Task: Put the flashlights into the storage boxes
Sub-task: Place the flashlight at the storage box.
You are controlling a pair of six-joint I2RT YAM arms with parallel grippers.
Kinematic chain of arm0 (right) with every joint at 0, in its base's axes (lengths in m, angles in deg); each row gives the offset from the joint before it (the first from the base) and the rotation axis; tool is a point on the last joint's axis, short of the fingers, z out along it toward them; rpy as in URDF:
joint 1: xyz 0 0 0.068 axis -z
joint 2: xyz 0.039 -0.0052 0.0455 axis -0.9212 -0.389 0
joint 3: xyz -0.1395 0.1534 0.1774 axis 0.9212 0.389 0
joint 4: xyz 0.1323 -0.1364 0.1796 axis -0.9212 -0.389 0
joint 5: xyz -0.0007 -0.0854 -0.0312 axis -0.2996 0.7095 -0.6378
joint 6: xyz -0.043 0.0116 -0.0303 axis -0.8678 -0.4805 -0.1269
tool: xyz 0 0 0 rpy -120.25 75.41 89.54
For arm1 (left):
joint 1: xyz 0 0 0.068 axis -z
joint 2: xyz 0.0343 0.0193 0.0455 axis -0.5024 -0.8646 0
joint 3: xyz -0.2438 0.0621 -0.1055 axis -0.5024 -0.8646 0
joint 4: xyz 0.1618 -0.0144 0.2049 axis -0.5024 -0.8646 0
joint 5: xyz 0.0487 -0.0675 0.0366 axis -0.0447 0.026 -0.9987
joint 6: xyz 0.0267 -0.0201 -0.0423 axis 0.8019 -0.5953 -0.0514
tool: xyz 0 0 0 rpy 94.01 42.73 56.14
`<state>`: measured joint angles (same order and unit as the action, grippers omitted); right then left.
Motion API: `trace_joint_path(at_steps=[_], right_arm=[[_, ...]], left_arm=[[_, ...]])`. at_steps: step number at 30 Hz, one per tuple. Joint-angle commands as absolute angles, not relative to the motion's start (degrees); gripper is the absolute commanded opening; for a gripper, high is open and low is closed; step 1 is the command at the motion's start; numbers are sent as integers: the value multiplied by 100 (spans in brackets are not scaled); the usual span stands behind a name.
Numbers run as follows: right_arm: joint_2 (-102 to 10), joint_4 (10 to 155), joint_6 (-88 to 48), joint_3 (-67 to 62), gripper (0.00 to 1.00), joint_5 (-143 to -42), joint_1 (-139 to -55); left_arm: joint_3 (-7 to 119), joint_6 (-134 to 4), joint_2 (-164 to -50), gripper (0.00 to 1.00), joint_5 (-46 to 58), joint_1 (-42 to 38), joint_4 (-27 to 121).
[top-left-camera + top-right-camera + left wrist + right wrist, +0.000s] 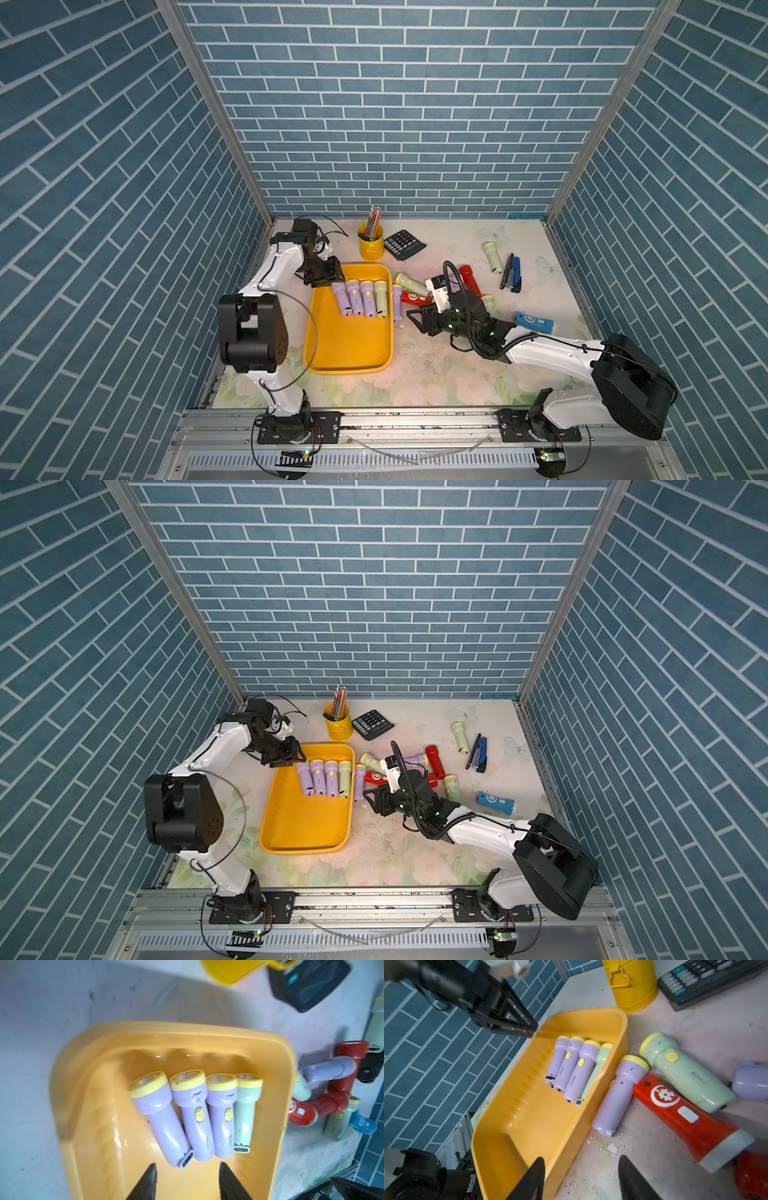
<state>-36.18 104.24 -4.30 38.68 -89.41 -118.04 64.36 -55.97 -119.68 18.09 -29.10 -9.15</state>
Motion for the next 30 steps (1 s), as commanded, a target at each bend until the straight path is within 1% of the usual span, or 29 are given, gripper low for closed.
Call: trace_joint_path(at_steps=[1,9,16,19,22,30], right_arm=[[-3511,10105,-453,3607,57,-8613,-11789],[-3780,8758,-655,2793,54,-8588,-11738],[-4031,8173,-118,2252,51,-8521,-11349],[-4198,7624,-110,1838,51,-8817,-11131],[-4355,6950,-144,1426,51,-8891,-10928],[-4619,5138,-644,514,51,-8762,-10419]], left_arm=[[6120,-5807,-11355,49,1914,-2846,-652],[5158,-5938,-10224,49,2121,-2410,-42],[4036,-6533,-9509,48,2293,-2063,987],[3753,-6623,-9326,48,2261,-1934,1194],[3621,-6628,-9281,48,2175,-1885,1179],[3394,-6629,-9167,48,2109,-1611,1243]])
